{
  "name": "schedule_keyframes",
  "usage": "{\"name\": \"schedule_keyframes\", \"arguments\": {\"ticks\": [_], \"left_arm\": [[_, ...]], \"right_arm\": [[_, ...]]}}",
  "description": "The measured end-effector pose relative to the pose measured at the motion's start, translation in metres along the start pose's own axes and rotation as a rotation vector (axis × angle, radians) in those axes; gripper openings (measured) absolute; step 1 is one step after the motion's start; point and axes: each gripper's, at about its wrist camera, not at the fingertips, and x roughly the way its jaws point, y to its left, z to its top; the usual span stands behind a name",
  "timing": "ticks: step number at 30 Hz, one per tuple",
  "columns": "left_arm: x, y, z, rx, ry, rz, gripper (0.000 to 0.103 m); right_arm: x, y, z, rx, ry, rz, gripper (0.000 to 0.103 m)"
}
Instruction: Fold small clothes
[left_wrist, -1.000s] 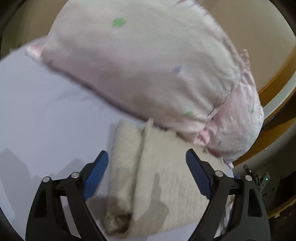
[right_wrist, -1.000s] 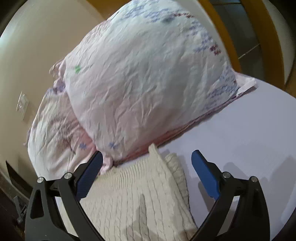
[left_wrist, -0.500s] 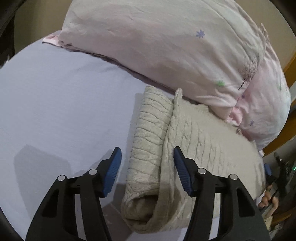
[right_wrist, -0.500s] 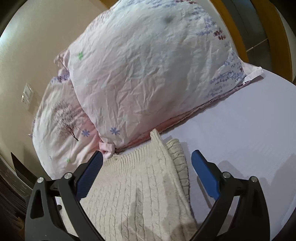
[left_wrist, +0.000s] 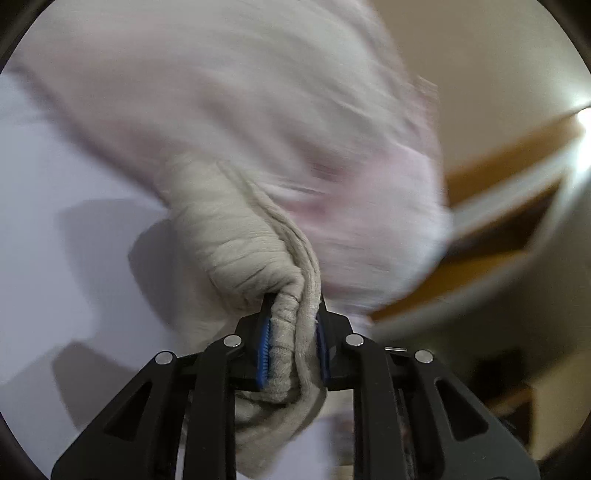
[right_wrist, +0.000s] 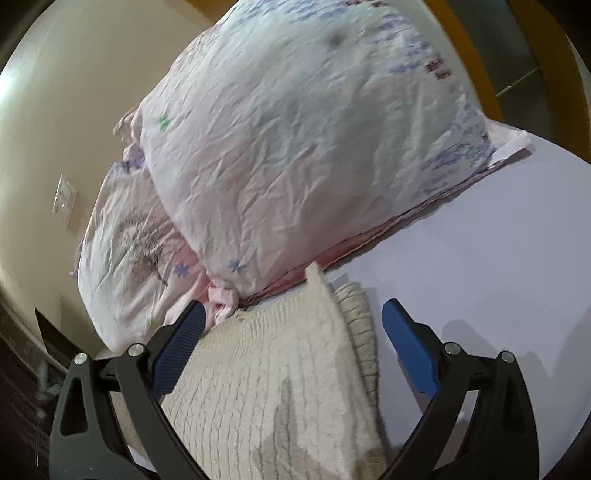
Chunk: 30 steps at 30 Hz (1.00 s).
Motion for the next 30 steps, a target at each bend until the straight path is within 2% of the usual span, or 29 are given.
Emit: {"name": "schedule_keyframes", "arguments": {"ticks": [1, 2, 4, 7, 9, 11, 12, 14, 15, 16, 17, 19, 21, 23, 25, 26, 28, 29, 30], "left_arm": [[0.018, -0.012, -0.004, 0.002, 0.023, -0.049, 0.020], [0.055, -0.029, -0.013, -0.007, 0.079, -0.137, 0.020], [0.117, -0.042, -0.031, -0.063, 0.199, -0.247, 0.022], [0.193, -0.040, -0.062, -0.222, 0.399, -0.338, 0.023], [0.194, -0.041, -0.067, -0.213, 0.414, -0.348, 0.023], [0.169, -0.044, -0.058, -0.108, 0.357, -0.301, 0.023], [0.142, -0.041, -0.048, -0.036, 0.291, -0.216, 0.023], [0.111, -0.034, -0.037, 0.051, 0.203, -0.076, 0.035], [0.093, -0.028, -0.032, 0.089, 0.154, 0.013, 0.045], [0.085, -0.021, -0.027, 0.101, 0.138, 0.068, 0.049], [0.081, -0.014, -0.027, 0.099, 0.141, 0.100, 0.049], [0.086, 0.000, -0.033, 0.085, 0.184, 0.152, 0.049], [0.098, 0.002, -0.048, 0.109, 0.237, 0.173, 0.050], [0.106, -0.002, -0.060, 0.151, 0.253, 0.188, 0.057], [0.111, -0.009, -0.069, 0.234, 0.225, 0.244, 0.070], [0.113, -0.010, -0.073, 0.263, 0.223, 0.281, 0.071], [0.119, -0.009, -0.077, 0.280, 0.226, 0.325, 0.082], [0.120, -0.006, -0.080, 0.281, 0.232, 0.331, 0.083], [0.128, -0.001, -0.085, 0.275, 0.254, 0.335, 0.083]], "right_arm": [[-0.002, -0.003, 0.002, 0.005, -0.013, -0.011, 0.096], [-0.004, -0.005, 0.003, 0.010, -0.021, -0.023, 0.096], [-0.005, -0.013, 0.007, 0.025, -0.031, -0.035, 0.096], [-0.002, -0.031, 0.012, 0.058, -0.007, -0.062, 0.096], [-0.001, -0.041, 0.015, 0.072, 0.011, -0.082, 0.096], [-0.003, -0.052, 0.017, 0.100, 0.036, -0.082, 0.096], [-0.004, -0.056, 0.019, 0.128, 0.049, -0.057, 0.096], [-0.005, -0.061, 0.023, 0.186, 0.115, 0.040, 0.097], [0.000, -0.059, 0.025, 0.195, 0.179, 0.077, 0.097], [0.007, -0.056, 0.027, 0.185, 0.237, 0.082, 0.097], [0.013, -0.053, 0.027, 0.170, 0.282, 0.073, 0.097], [0.031, -0.043, 0.025, 0.114, 0.394, -0.001, 0.097], [0.046, -0.038, 0.020, 0.076, 0.474, -0.082, 0.097], [0.053, -0.036, 0.016, 0.067, 0.508, -0.093, 0.098], [0.053, -0.034, 0.011, 0.055, 0.524, -0.073, 0.095], [0.053, -0.032, 0.010, 0.051, 0.524, -0.057, 0.092], [0.051, -0.031, 0.003, 0.053, 0.534, -0.008, 0.085], [0.050, -0.031, -0.001, 0.058, 0.535, 0.019, 0.065], [0.053, -0.032, -0.009, 0.082, 0.561, 0.066, 0.051]]}}
